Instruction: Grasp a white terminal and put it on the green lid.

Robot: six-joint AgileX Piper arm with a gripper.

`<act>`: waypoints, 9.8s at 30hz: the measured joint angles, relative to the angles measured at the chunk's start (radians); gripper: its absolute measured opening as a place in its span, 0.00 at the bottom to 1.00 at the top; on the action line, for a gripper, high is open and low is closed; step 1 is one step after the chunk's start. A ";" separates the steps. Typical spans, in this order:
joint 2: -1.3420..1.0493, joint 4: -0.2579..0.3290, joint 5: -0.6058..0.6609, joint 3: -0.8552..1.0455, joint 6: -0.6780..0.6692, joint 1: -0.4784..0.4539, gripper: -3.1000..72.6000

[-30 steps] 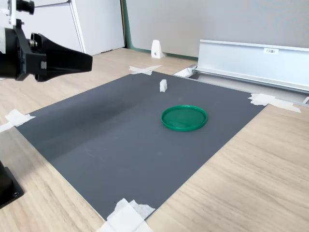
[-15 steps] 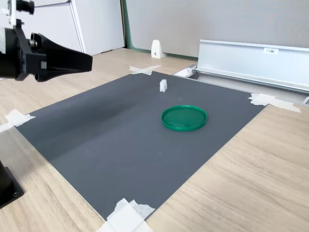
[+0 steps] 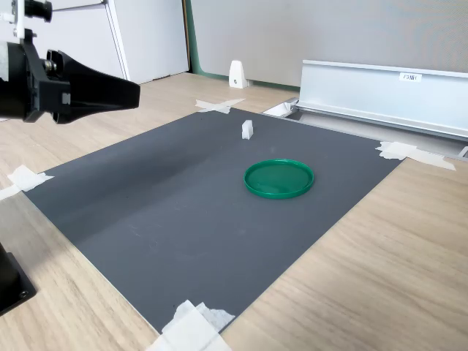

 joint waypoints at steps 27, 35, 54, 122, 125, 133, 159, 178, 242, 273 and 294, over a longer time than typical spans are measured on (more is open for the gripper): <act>0.011 0.026 0.017 0.000 0.000 0.000 0.03; 0.200 0.022 0.049 -0.106 0.000 0.000 0.03; 0.972 0.032 0.497 -0.690 -0.151 0.000 0.03; 1.914 -0.055 0.662 -1.384 -0.195 0.333 1.00; 1.922 -0.057 0.665 -1.384 -0.195 0.333 1.00; 1.923 -0.063 0.677 -1.385 -0.195 0.333 1.00; 1.852 -0.103 0.694 -1.386 -0.198 0.251 0.99; 1.969 -0.085 0.623 -1.386 -0.221 0.273 0.98; 1.726 -0.007 0.405 -0.988 -0.457 -0.140 0.15; 1.427 -0.024 0.461 -0.988 -0.479 -0.140 0.83; 0.619 0.176 0.376 -0.679 -0.268 -0.140 0.03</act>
